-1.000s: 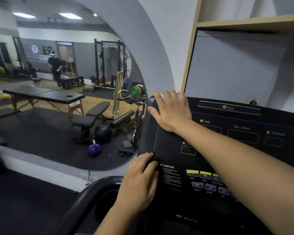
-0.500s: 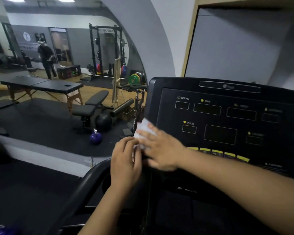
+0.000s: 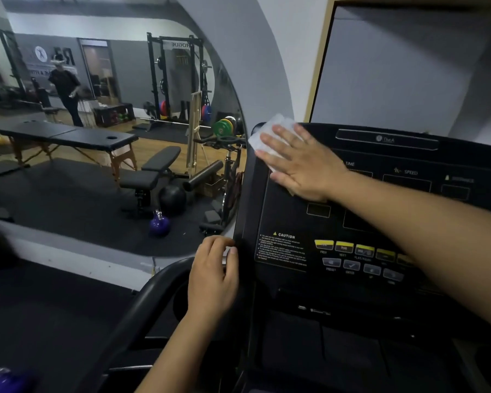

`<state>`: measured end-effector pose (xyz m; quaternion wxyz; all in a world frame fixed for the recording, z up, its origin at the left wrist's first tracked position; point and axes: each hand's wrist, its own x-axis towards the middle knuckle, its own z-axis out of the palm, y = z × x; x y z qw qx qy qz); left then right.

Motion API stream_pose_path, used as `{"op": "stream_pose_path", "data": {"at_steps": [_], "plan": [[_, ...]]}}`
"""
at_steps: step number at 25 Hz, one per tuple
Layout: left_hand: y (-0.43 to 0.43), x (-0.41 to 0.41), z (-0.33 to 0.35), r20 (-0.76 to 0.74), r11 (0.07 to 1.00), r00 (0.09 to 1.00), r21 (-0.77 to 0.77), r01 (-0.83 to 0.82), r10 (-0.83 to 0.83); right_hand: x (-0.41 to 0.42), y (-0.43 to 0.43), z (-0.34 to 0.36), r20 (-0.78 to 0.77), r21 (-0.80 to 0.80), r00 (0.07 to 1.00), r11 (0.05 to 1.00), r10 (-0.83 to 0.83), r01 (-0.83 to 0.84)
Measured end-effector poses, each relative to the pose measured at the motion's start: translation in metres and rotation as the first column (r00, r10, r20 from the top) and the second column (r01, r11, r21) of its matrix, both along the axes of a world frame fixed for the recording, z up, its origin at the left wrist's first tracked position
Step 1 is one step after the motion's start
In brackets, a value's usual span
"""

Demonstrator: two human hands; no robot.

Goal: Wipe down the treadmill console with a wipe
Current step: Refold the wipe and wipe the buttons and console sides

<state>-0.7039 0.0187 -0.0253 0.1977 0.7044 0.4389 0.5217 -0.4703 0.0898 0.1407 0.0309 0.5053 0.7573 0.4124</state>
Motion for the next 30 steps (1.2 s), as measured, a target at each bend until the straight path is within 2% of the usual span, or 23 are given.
{"op": "stream_pose_path", "data": {"at_steps": [2,4,6,9,11,14,16,20,23,25,28,30], "plan": [[0.000,-0.003,-0.005,-0.014,1.000,1.000,-0.014,-0.002,0.002,-0.009,-0.004,-0.019,-0.060,-0.010,0.998,1.000,-0.012,0.011],[0.001,-0.006,-0.008,-0.013,1.000,1.000,-0.004,-0.007,0.007,-0.026,-0.028,-0.068,0.015,-0.072,0.997,0.995,0.071,-0.070],[0.003,-0.004,-0.009,-0.025,1.000,1.000,0.013,-0.006,0.006,-0.038,-0.064,-0.116,0.054,-0.232,0.974,0.952,0.218,-0.200],[0.005,0.008,-0.004,-0.030,0.998,1.000,0.064,0.004,-0.003,-0.035,-0.080,-0.131,0.171,-0.394,0.942,0.896,0.289,-0.203],[0.008,0.022,0.002,-0.042,0.993,0.999,0.115,0.007,-0.003,-0.030,-0.061,-0.098,0.158,-0.291,0.967,0.945,0.200,-0.148],[0.006,0.048,0.012,-0.067,0.969,0.998,0.247,0.026,-0.010,-0.007,-0.028,-0.028,-0.019,-0.020,0.994,0.995,-0.103,0.103],[0.005,0.064,0.019,-0.098,0.938,0.994,0.338,0.072,-0.041,0.014,-0.023,-0.005,-0.078,0.040,0.975,0.976,-0.209,0.213],[0.013,0.100,0.039,-0.258,0.885,0.966,0.446,0.137,-0.020,0.049,-0.041,-0.011,-0.197,0.100,0.931,0.938,-0.309,0.332],[0.017,0.126,0.044,-0.422,0.887,0.906,0.429,0.167,0.034,0.087,-0.067,-0.017,-0.323,0.121,0.860,0.884,-0.394,0.451],[0.018,0.137,0.036,-0.479,0.898,0.875,0.411,0.156,0.067,0.124,-0.092,-0.020,-0.422,0.110,0.800,0.852,-0.427,0.512],[0.020,0.145,0.024,-0.451,0.901,0.887,0.420,0.112,0.100,0.173,-0.132,-0.030,-0.529,0.085,0.688,0.776,-0.496,0.625],[0.021,0.148,0.021,-0.404,0.894,0.907,0.441,0.078,0.120,0.190,-0.153,-0.036,-0.611,0.036,0.576,0.709,-0.543,0.705]]}}
